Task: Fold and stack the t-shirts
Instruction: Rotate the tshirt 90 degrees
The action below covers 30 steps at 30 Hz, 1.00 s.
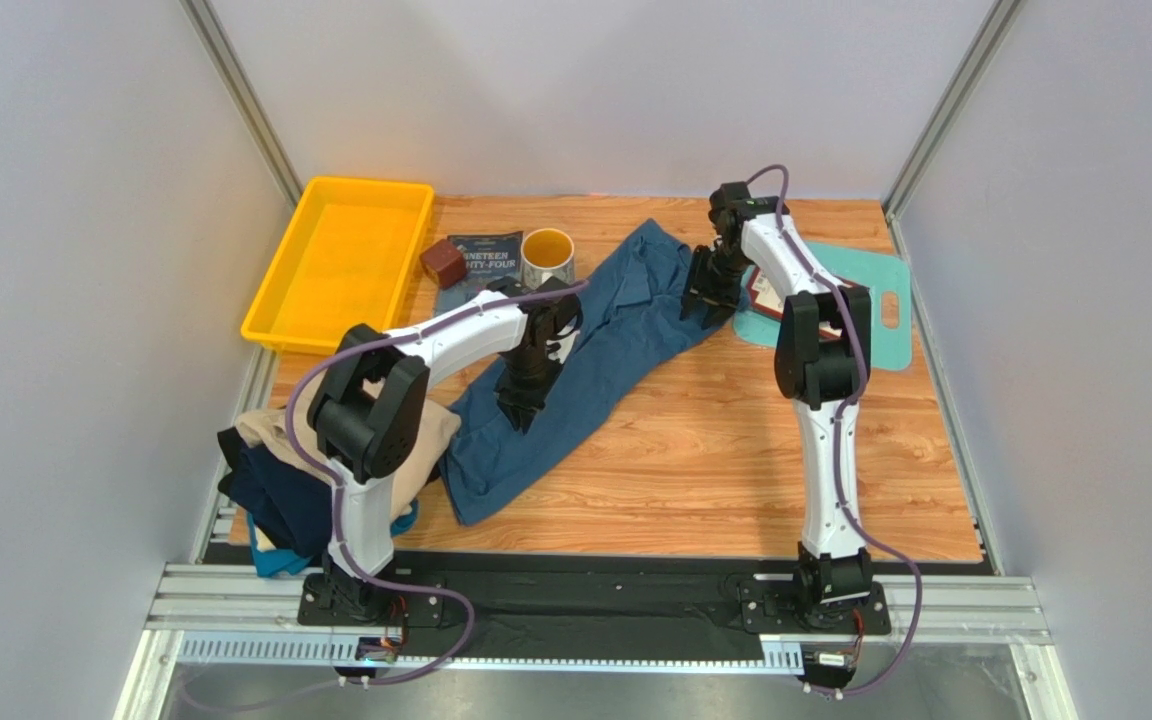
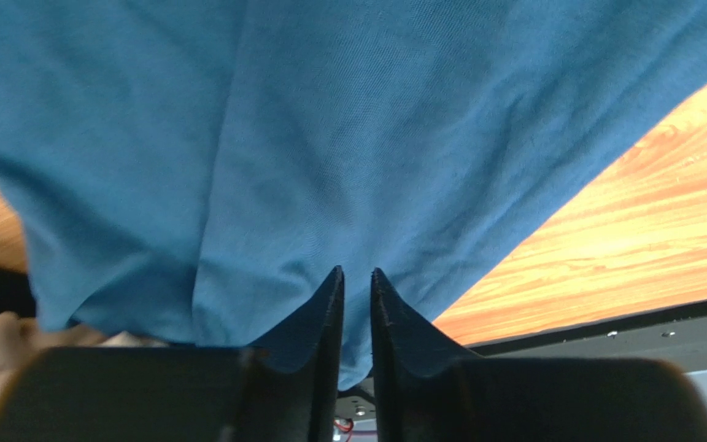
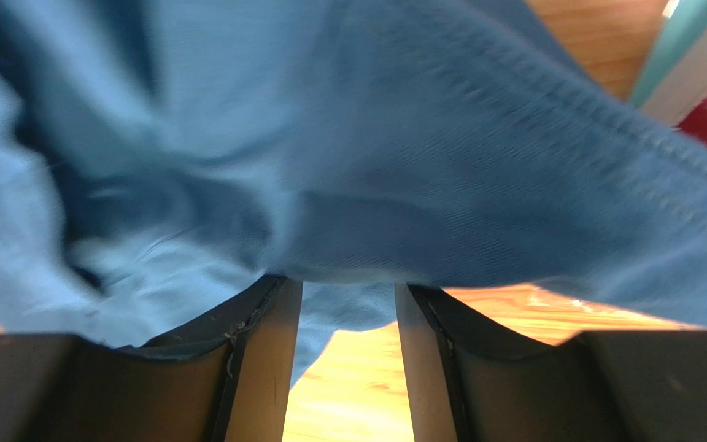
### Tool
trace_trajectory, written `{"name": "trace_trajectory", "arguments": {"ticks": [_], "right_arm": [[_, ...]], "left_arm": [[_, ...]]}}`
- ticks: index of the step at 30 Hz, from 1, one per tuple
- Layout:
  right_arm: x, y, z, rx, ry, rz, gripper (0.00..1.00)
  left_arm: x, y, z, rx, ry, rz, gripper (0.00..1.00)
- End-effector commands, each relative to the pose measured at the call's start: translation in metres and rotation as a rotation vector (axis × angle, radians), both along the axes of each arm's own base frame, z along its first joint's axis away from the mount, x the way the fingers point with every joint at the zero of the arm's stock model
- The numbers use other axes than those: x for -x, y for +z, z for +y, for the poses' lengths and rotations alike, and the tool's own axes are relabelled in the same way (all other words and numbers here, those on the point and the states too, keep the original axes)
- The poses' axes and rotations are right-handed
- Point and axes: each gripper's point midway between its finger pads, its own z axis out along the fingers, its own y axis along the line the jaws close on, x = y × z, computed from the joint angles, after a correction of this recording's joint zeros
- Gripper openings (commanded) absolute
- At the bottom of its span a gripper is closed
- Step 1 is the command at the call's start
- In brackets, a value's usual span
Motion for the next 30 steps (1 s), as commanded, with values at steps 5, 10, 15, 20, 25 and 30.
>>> {"name": "trace_trajectory", "arguments": {"ticks": [5, 10, 15, 20, 25, 30], "right_arm": [[0.005, -0.021, -0.024, 0.141, -0.001, 0.058, 0.44], [-0.001, -0.034, -0.023, 0.14, -0.005, 0.065, 0.27], [-0.009, -0.041, -0.023, 0.148, -0.014, 0.062, 0.06], [-0.029, -0.041, -0.023, 0.128, -0.026, 0.0, 0.1], [-0.045, -0.042, -0.028, 0.089, -0.049, -0.034, 0.36], [-0.062, -0.038, -0.036, 0.03, -0.075, -0.087, 0.41]], "left_arm": [[0.018, -0.028, -0.006, 0.018, 0.012, 0.103, 0.05], [0.027, -0.036, -0.008, 0.024, 0.015, 0.141, 0.0], [0.042, -0.042, -0.015, 0.033, -0.011, 0.194, 0.0], [0.062, -0.045, -0.026, 0.032, -0.091, 0.228, 0.0], [0.079, -0.042, -0.04, 0.057, -0.159, 0.251, 0.0], [0.084, -0.036, -0.061, 0.113, -0.204, 0.273, 0.0]]}}
